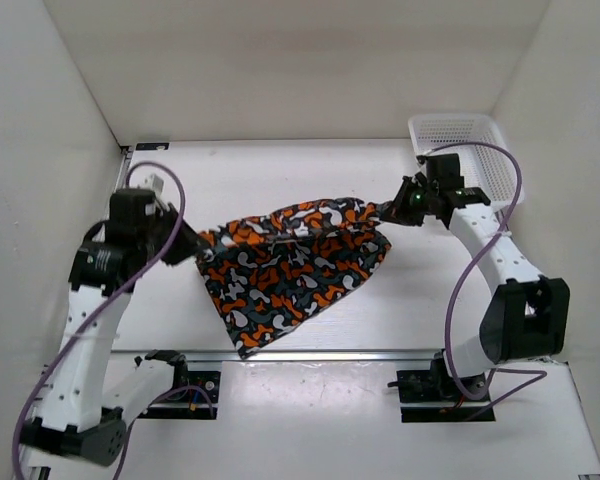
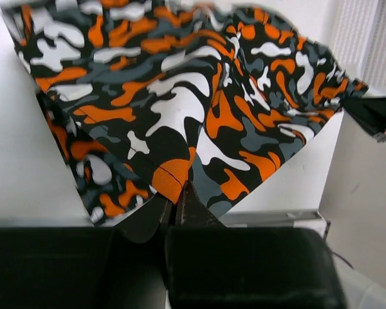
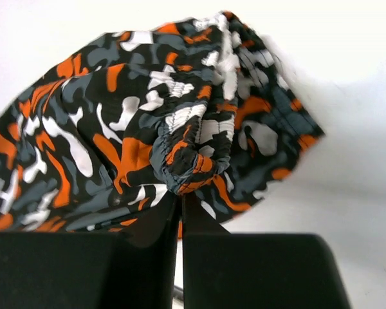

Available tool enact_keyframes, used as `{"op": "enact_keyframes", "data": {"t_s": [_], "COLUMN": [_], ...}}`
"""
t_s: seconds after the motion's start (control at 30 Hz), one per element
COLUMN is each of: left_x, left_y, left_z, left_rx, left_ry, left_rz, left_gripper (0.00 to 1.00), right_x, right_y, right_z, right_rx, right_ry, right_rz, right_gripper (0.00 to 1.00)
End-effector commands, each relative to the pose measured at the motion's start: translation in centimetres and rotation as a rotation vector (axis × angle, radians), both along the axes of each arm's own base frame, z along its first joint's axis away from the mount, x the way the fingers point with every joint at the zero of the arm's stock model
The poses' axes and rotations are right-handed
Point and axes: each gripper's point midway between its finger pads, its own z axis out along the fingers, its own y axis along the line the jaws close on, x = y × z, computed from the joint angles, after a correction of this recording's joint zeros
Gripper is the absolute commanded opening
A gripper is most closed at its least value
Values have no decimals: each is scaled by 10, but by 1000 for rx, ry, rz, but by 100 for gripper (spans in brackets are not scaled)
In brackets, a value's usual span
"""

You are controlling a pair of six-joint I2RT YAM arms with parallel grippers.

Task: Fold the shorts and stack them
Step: Fold the shorts

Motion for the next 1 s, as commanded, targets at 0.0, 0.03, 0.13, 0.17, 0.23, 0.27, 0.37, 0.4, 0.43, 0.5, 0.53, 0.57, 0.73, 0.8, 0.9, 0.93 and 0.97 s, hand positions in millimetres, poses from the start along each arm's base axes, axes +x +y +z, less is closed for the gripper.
{"op": "enact_keyframes", "data": {"t_s": [0.0, 0.03, 0.13, 0.17, 0.23, 0.27, 0.37, 0.4, 0.43, 0.5, 0.53, 0.57, 0.73, 0.8, 0.9, 0.93, 0.97], "left_x": [-22, -38, -55, -60, -65, -70, -77, -81, -85, -92, -92, -92, -62, -42, -3, 16, 23], "left_y": [-5, -8, -14, -13, -15, -16, -15, -15, -17, -20, -20, -15, 4, 12, 22, 25, 33], "left_z": [-34, -51, -66, -79, -89, -97, -107, -113, -112, -118, -117, -119, -118, -135, -151, -163, -170], "left_rx": [-38, -39, -64, -61, -60, -54, -44, -41, -55, -62, -64, -44, 87, 138, 180, 213, 252], "left_ry": [84, 118, 145, 176, 202, 215, 243, 270, 274, 292, 283, 287, 312, 362, 358, 393, 421], "left_rz": [57, 41, 30, 38, 33, 24, 16, 11, -2, -32, -33, -16, 91, 131, 165, 170, 190], "left_gripper": [10, 10, 10, 10, 10, 10, 10, 14, 25, 83, 94, 100, 97, 76, 45, 42, 42], "right_x": [-12, -20, -33, -35, -41, -46, -56, -61, -63, -70, -74, -78, -76, -76, -76, -75, -77], "right_y": [-32, -33, -44, -45, -47, -49, -55, -55, -58, -61, -62, -62, -68, -69, -69, -70, -71], "right_z": [-11, -21, -29, -28, -32, -36, -46, -52, -53, -62, -68, -72, -71, -66, -64, -62, -63], "right_rx": [-59, -63, -78, -83, -94, -108, -133, -136, -149, -169, -172, -179, -204, -204, -205, -210, -212], "right_ry": [8, 33, 50, 41, 57, 68, 85, 106, 105, 132, 147, 155, 144, 139, 141, 130, 138], "right_rz": [-70, -69, -89, -81, -87, -85, -101, -100, -110, -105, -103, -94, -113, -128, -128, -134, -133], "right_gripper": [1, 1, 1, 1, 1, 1, 1, 1, 1, 27, 42, 58, 80, 80, 76, 75, 75]}}
